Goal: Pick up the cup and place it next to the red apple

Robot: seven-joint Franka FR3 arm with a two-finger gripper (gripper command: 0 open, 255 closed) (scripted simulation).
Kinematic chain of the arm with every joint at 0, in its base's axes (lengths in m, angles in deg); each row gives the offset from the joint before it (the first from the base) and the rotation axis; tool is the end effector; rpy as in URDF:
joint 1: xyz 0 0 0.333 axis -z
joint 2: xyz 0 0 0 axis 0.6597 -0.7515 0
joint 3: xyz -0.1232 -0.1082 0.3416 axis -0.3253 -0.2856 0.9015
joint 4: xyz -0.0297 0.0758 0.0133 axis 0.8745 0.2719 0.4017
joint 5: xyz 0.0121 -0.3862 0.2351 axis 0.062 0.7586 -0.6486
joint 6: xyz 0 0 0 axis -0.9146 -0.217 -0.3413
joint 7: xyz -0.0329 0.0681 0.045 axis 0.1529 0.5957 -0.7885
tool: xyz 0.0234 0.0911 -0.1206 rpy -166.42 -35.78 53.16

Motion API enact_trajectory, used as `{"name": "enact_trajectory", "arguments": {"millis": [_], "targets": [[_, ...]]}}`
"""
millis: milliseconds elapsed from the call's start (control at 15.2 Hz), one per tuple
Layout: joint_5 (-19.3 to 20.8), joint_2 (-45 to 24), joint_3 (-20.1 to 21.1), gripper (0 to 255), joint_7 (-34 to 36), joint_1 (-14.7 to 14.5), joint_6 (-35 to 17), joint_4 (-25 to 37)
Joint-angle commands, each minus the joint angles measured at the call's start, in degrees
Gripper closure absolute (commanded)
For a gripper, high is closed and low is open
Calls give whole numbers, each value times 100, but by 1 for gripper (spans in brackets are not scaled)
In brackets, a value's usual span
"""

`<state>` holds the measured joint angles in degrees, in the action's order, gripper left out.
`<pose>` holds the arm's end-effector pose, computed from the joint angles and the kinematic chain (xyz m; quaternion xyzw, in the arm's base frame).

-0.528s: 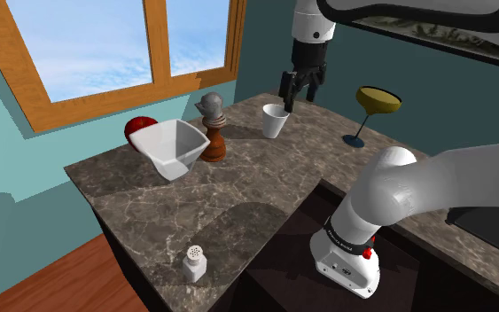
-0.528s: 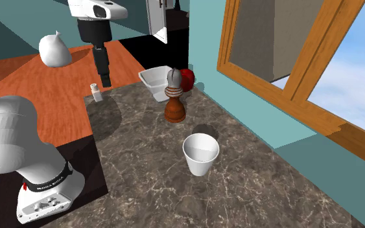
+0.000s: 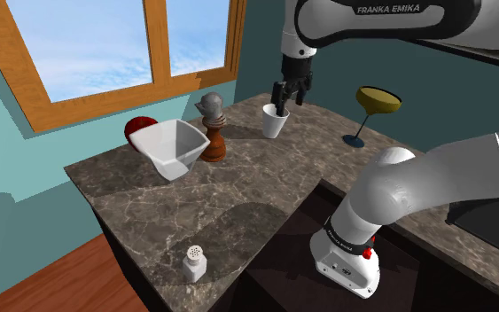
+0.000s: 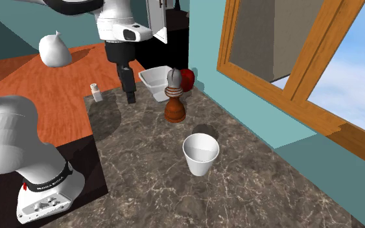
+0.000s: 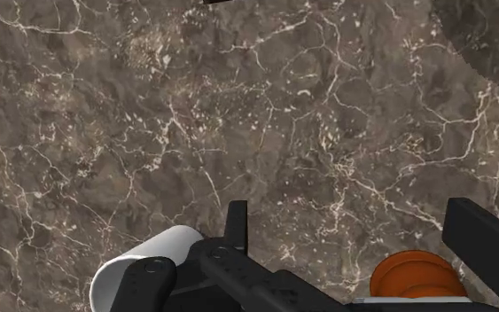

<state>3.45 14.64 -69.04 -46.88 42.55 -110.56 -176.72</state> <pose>0.3452 -0.0350 0.5082 0.9957 -0.0469 -0.0374 0.0703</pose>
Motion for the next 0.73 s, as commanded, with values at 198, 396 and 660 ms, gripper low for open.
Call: {"name": "enact_trajectory", "arguments": {"millis": [198, 396, 660], "targets": [[373, -715, -329, 0, -356, 148, -973, -82], [559, -1244, -512, 0, -545, 231, -1538, -12], [752, -2018, -738, 0, -786, 328, -2247, 200]]}}
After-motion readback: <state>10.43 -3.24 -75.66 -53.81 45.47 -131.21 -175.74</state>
